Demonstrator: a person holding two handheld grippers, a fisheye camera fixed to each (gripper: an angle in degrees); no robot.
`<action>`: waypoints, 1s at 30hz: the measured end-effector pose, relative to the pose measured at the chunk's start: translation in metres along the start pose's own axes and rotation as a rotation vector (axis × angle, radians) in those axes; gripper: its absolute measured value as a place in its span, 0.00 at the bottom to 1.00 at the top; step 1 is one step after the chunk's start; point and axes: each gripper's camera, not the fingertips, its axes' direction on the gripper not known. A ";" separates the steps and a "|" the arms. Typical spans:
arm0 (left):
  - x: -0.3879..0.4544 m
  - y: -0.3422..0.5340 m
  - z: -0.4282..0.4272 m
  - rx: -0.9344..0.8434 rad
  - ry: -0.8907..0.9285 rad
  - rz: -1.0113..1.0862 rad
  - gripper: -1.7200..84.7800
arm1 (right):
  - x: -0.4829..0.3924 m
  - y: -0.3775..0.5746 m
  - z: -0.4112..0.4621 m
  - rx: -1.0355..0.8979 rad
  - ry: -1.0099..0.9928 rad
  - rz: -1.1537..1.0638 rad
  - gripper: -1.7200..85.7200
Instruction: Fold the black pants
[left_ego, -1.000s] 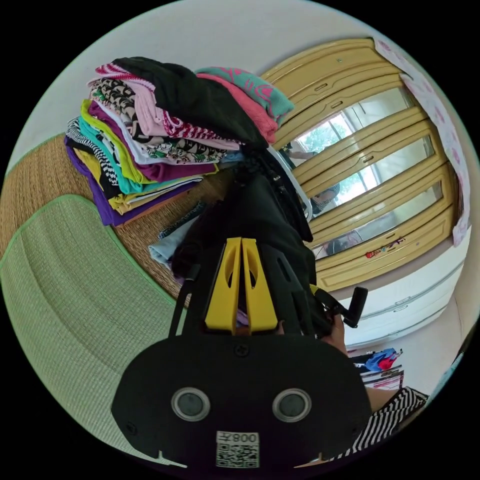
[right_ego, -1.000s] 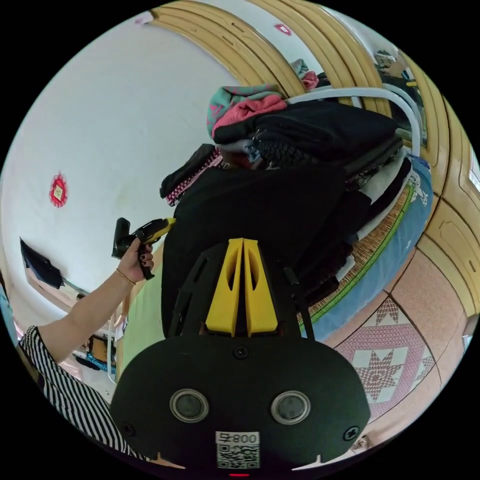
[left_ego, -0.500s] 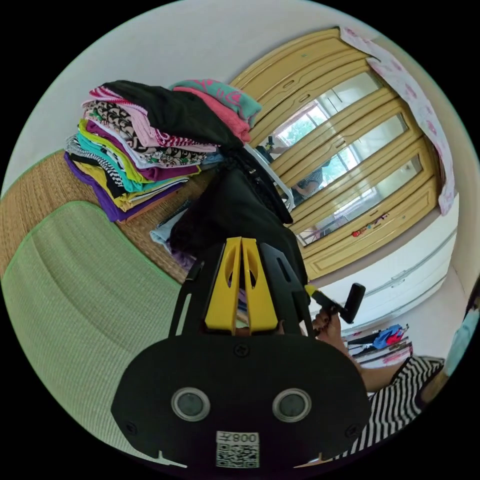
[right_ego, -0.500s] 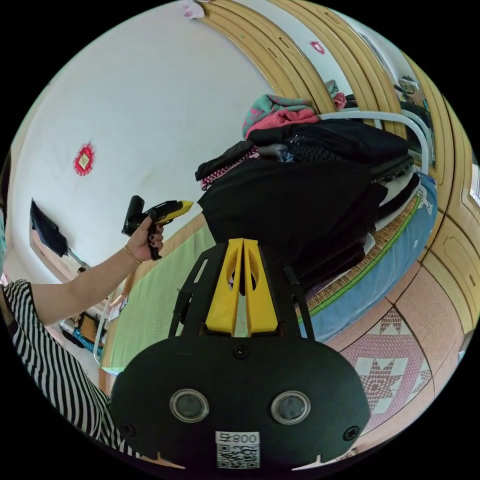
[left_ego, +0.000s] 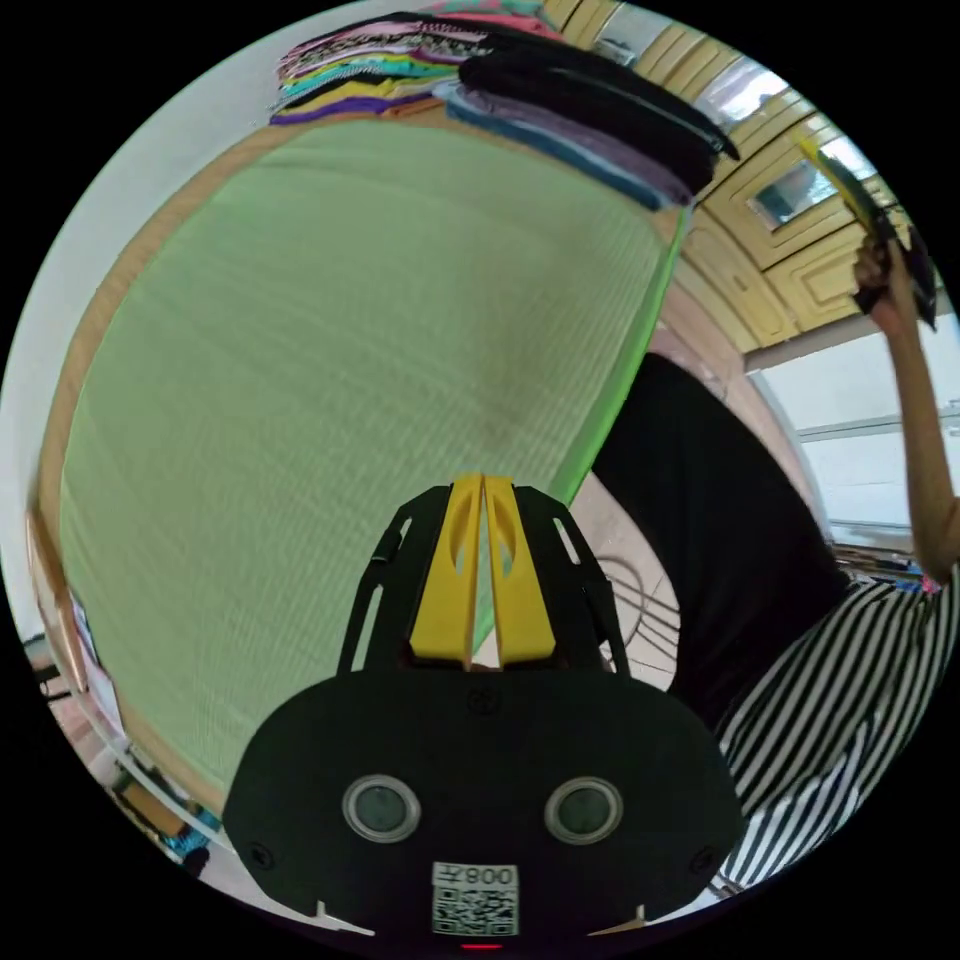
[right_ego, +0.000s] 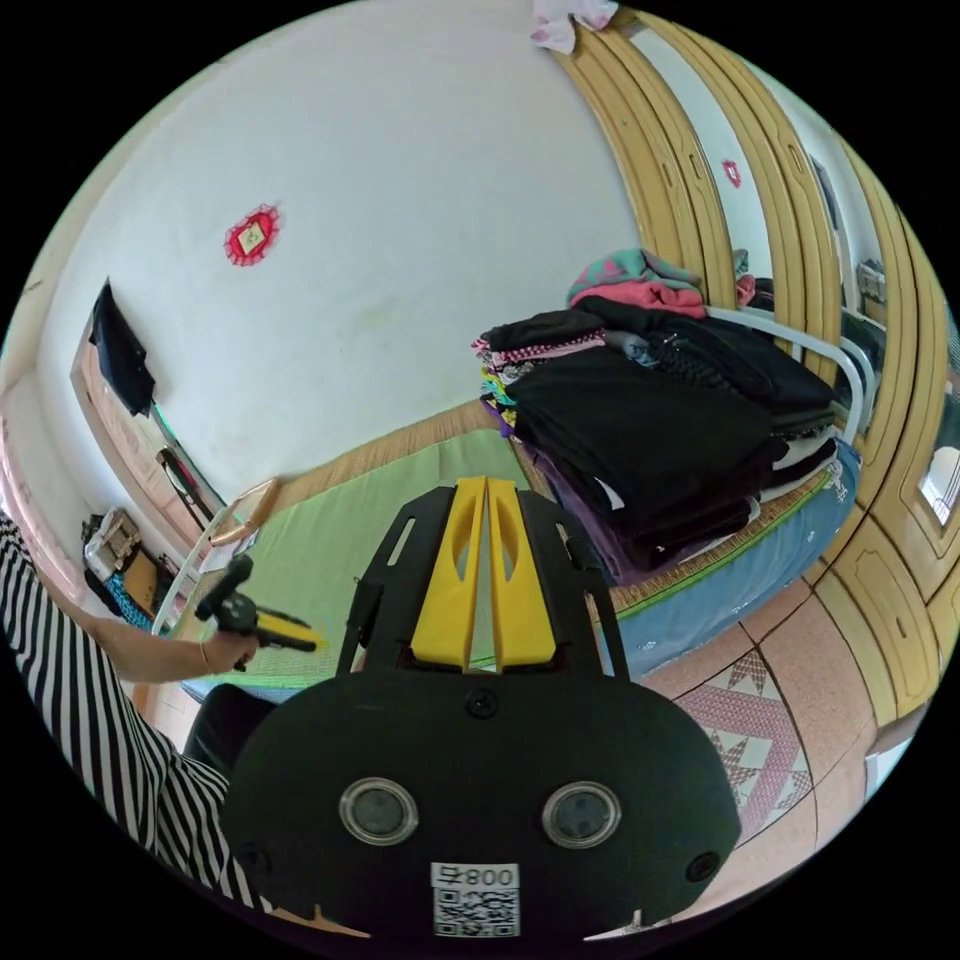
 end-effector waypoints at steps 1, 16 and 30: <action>0.005 0.009 0.004 0.034 -0.019 -0.006 0.02 | -0.003 -0.002 -0.003 0.011 -0.006 -0.005 0.02; 0.001 0.007 0.038 0.109 0.064 -0.121 0.02 | -0.039 -0.055 -0.022 0.111 0.148 -0.159 0.04; -0.001 -0.037 0.055 0.029 0.039 0.185 0.02 | 0.077 -0.198 0.142 0.027 0.413 -0.158 0.09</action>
